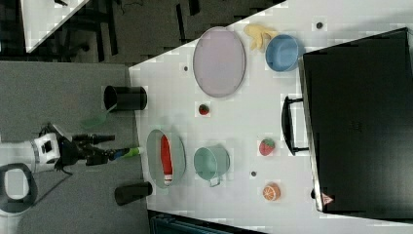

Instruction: Pick Ketchup from the table and place it in strainer.

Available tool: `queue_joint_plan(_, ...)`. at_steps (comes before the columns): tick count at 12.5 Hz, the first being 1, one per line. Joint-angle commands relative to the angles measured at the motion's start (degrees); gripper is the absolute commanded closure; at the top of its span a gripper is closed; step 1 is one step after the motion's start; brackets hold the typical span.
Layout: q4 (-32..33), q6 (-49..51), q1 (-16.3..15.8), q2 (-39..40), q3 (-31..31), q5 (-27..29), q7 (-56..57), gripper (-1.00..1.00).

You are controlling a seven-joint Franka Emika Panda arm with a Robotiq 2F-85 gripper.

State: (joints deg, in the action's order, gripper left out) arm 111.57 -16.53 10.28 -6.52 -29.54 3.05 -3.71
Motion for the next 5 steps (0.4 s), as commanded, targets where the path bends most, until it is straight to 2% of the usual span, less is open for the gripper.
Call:
queue_joint_plan(1,-1.3,3.2,3.6,-0.9,9.1,1.7,6.1,-1.00)
queue_joint_plan(5,-1.6,3.3,3.7,-2.9,19.9,1.2,7.2,-1.00)
